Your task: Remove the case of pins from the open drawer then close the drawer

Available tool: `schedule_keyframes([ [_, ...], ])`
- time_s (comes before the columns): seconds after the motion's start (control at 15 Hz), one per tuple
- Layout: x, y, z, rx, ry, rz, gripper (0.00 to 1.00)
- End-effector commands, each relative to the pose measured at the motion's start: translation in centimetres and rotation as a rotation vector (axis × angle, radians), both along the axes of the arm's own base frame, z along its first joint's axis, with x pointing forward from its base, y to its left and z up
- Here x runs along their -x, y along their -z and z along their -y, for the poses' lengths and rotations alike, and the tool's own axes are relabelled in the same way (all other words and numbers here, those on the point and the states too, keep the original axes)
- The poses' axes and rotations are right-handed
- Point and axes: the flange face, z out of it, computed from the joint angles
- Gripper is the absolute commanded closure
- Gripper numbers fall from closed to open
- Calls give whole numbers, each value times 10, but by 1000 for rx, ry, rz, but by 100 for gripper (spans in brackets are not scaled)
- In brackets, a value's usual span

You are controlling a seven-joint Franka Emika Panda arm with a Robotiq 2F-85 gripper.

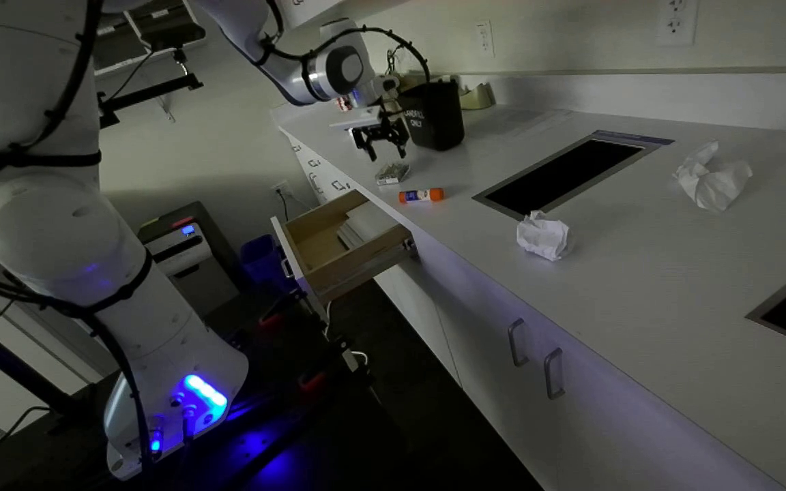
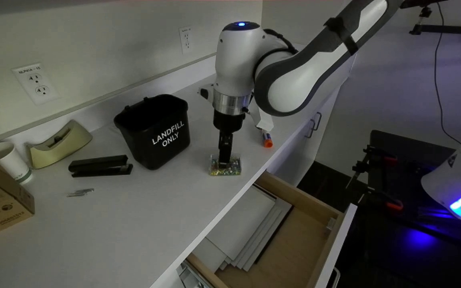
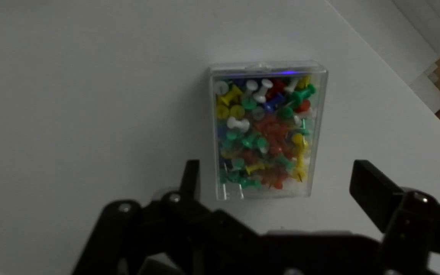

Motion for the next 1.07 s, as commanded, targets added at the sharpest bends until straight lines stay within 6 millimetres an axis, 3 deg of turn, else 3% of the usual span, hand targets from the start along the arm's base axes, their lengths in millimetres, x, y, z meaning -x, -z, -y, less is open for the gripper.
schedule_keyframes([
  [0.0, 37, -47, -1, 12, -36, 14, 0],
  [0.27, 89, -71, -20, 45, -186, -26, 0],
  [0.6, 158, -67, -48, 135, -445, -166, 0],
  [0.67, 134, -63, -52, 118, -374, -127, 0],
  [0.8, 142, -62, -57, 123, -388, -134, 0],
  [1.0, 137, -60, -52, 122, -376, -137, 0],
])
